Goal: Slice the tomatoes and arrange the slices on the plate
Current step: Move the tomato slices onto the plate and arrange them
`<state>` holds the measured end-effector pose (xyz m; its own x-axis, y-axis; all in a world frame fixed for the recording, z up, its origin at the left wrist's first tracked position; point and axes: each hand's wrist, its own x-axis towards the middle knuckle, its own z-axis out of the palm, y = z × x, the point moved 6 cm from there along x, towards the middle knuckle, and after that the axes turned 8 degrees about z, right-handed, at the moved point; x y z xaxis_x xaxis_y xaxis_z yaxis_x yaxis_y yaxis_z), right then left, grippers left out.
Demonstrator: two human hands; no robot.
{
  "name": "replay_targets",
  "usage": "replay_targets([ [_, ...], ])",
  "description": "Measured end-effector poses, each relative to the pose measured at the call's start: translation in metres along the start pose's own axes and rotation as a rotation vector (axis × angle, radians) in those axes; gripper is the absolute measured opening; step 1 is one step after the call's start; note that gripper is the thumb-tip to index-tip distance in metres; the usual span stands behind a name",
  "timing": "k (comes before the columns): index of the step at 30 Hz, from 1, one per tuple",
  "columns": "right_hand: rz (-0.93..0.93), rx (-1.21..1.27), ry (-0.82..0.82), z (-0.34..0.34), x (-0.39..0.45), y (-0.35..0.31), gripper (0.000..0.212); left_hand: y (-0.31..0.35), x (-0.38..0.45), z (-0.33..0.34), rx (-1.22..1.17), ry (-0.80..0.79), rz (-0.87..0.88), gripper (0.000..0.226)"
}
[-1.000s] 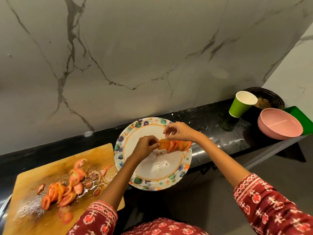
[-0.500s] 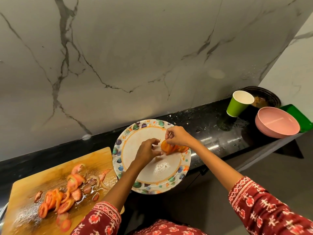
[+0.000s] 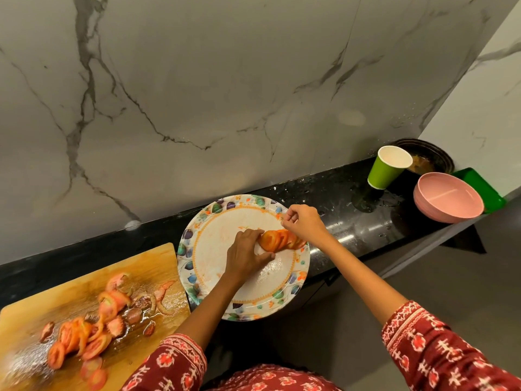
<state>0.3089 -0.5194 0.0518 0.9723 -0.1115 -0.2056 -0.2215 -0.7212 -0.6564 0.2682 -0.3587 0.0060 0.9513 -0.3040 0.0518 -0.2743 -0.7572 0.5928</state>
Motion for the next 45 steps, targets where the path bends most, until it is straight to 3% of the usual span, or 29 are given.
replay_targets([
  [20, -0.016, 0.055, -0.027, -0.006, -0.001, 0.013, 0.01, -0.003, 0.009, -0.002, -0.045, -0.024, 0.005, 0.057],
  [24, -0.071, -0.03, -0.148, 0.004, -0.003, 0.011, 0.026, 0.003, 0.01, 0.0, -0.04, -0.048, 0.014, 0.067],
  [33, -0.262, -0.389, -0.243, 0.031, -0.011, 0.003, 0.063, 0.0, 0.013, -0.003, -0.038, -0.041, 0.01, 0.056],
  [45, -0.338, -0.411, -0.203, 0.033, -0.011, 0.003, 0.066, -0.001, 0.012, -0.004, -0.035, -0.031, 0.01, 0.055],
])
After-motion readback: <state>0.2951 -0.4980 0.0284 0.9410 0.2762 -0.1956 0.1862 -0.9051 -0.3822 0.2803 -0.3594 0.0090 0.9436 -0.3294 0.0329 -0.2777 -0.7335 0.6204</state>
